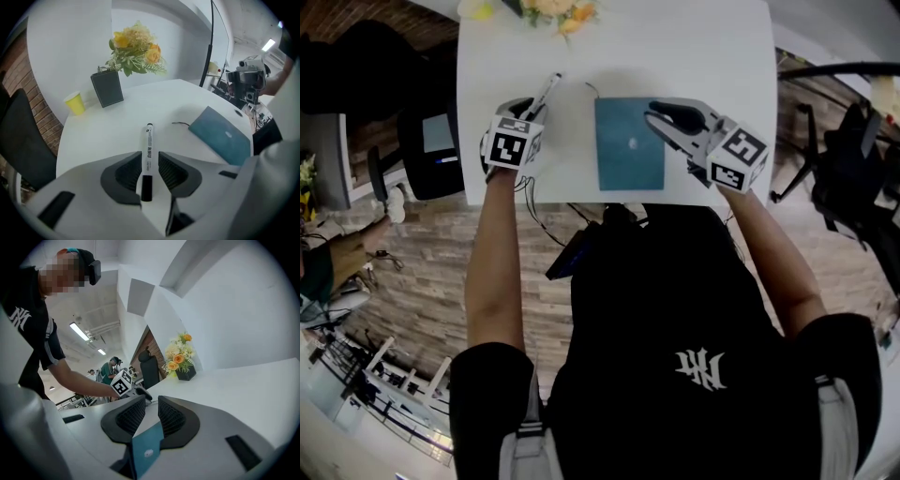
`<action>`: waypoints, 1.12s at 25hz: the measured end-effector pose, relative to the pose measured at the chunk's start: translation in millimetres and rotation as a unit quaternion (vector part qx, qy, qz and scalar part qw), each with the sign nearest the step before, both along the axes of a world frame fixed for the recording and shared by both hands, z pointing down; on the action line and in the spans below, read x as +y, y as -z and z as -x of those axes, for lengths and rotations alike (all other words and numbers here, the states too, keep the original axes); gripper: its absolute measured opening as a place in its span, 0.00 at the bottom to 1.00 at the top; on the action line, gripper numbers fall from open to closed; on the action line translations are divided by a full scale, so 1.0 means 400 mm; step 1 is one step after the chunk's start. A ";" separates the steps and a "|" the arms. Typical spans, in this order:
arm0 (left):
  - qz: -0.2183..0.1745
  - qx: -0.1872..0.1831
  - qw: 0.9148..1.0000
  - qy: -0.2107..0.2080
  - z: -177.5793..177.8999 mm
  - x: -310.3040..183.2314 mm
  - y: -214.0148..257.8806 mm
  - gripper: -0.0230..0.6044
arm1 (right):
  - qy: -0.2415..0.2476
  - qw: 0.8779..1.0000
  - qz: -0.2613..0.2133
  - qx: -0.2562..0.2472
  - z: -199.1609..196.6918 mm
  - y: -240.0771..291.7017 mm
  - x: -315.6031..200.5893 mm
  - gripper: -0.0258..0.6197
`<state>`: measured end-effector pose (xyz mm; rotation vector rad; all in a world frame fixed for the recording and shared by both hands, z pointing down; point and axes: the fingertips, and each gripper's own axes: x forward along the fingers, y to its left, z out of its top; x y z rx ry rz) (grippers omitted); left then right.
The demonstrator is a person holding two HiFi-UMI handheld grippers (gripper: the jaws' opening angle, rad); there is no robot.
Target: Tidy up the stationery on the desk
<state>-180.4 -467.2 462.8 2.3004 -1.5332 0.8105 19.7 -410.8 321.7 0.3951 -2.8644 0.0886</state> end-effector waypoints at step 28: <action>0.106 0.195 0.975 0.000 -0.155 0.164 -0.094 0.14 | -0.030 1.000 -0.007 0.006 -0.017 -0.039 0.104 0.18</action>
